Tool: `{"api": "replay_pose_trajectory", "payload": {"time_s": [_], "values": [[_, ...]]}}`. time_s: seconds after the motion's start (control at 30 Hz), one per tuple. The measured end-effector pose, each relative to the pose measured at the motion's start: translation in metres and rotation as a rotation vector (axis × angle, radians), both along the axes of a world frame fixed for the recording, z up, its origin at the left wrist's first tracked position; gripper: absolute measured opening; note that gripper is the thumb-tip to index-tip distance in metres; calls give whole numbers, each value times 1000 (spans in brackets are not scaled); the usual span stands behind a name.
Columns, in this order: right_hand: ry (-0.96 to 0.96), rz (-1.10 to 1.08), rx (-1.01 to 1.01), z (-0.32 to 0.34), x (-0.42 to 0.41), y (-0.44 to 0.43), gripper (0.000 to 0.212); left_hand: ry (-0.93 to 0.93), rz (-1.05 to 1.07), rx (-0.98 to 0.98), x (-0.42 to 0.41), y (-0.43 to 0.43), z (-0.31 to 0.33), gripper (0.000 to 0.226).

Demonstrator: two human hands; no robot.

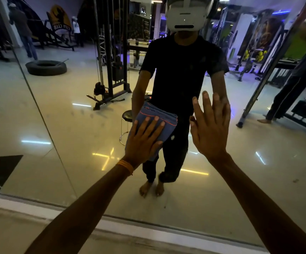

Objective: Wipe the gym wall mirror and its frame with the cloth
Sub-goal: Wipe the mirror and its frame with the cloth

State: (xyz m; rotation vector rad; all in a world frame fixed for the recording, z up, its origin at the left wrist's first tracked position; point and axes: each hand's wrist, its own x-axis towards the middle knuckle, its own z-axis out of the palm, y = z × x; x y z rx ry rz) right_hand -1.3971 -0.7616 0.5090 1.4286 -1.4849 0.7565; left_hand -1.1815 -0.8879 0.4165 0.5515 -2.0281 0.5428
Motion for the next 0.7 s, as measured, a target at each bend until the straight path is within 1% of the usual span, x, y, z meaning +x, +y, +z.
{"api": "replay_pose_trajectory", "payload": {"time_s": [0.1,0.17,0.27,0.37,0.43,0.57,0.63,0.7], "values": [[-13,18,-17,-4,3,0,65,198,99,135,26,-16,3,67],[15,32,-16,-12,4,2,64,323,144,215,32,-19,6,67],[85,68,-11,-11,-4,1,61,537,197,294,3,-13,37,66],[184,100,-7,1,-16,-1,57,698,210,393,-36,9,58,69],[254,79,7,7,-20,-3,56,748,240,464,-56,27,42,71],[338,-8,12,5,-20,-4,58,820,284,657,-70,51,-18,72],[373,-43,15,8,-20,-2,57,927,276,734,-71,49,-16,77],[399,-24,26,11,-21,2,56,1055,301,777,-77,51,9,84]]}}
